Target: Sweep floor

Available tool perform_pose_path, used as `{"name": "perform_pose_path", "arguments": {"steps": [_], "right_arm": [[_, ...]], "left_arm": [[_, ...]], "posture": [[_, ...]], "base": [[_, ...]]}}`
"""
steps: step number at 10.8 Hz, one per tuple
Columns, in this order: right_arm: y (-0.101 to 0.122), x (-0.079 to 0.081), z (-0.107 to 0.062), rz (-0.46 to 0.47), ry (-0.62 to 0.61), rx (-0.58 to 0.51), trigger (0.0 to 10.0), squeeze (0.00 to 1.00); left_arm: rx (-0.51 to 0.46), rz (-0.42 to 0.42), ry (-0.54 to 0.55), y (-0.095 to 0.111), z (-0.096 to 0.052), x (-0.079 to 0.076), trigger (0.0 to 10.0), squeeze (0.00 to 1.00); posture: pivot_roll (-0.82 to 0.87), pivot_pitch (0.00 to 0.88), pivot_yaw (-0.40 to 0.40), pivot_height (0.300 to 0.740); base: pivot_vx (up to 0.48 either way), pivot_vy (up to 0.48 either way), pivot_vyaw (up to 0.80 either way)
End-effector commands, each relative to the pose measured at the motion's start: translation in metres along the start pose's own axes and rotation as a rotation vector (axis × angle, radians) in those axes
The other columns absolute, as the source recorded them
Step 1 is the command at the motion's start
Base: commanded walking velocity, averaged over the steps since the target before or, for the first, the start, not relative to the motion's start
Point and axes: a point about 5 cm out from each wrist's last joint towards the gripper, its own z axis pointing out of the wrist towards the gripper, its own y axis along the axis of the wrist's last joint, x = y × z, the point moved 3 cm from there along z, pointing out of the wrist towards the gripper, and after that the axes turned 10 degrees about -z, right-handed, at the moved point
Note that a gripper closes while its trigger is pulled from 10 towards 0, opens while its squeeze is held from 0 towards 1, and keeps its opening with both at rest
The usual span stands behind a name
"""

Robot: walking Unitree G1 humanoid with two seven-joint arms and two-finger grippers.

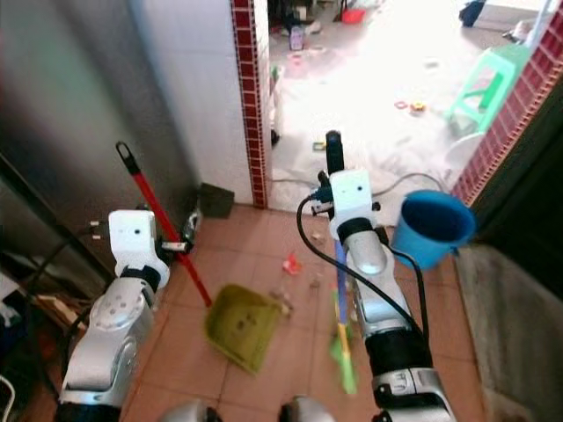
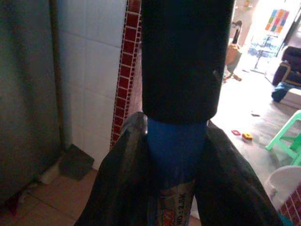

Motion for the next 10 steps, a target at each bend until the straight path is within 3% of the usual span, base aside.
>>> {"name": "perform_pose_path", "arguments": {"steps": [1,2,4,6,8,9,10], "right_arm": [[0.013,-0.001,0.002,0.003,-0.006,-0.053,10.0,0.00],[0.011,-0.001,0.002,0.010,-0.010,-0.047,10.0,0.00],[0.010,0.004,0.000,0.023,-0.008,-0.042,10.0,0.00],[0.004,0.007,-0.003,0.047,-0.010,-0.021,10.0,0.00],[0.005,0.009,-0.006,0.065,-0.012,-0.037,10.0,0.00],[0.009,0.007,-0.005,0.087,-0.020,-0.047,10.0,0.00],[0.011,0.007,-0.003,0.081,-0.016,-0.052,10.0,0.00]], "left_arm": [[-0.024,0.022,0.049,0.006,-0.004,0.016,10.0,0.00],[-0.014,-0.029,0.039,0.004,-0.007,0.021,10.0,0.00],[-0.112,0.098,0.091,0.020,-0.012,0.039,10.0,0.00],[-0.084,0.075,0.109,0.022,-0.018,0.054,10.0,0.00],[-0.063,0.151,0.051,0.020,-0.021,0.053,10.0,0.00],[-0.024,0.136,0.138,0.009,-0.023,0.057,10.0,0.00],[-0.035,0.116,0.129,0.009,-0.024,0.051,10.0,0.00]], "posture": [[-0.01,0.059,0.014,0.740],[-0.01,0.058,0.016,0.740],[0.01,0.063,0.014,0.740],[0.02,0.053,0.014,0.740],[0.01,0.029,0.035,0.740],[0.00,0.026,0.036,0.740],[0.00,0.033,0.026,0.740]], "base": [[0.000,0.000,0.00],[0.000,0.000,0.00],[0.000,0.000,0.00],[0.000,0.000,0.00],[0.000,0.000,0.00],[0.000,0.000,0.00],[0.000,0.000,0.00]]}}
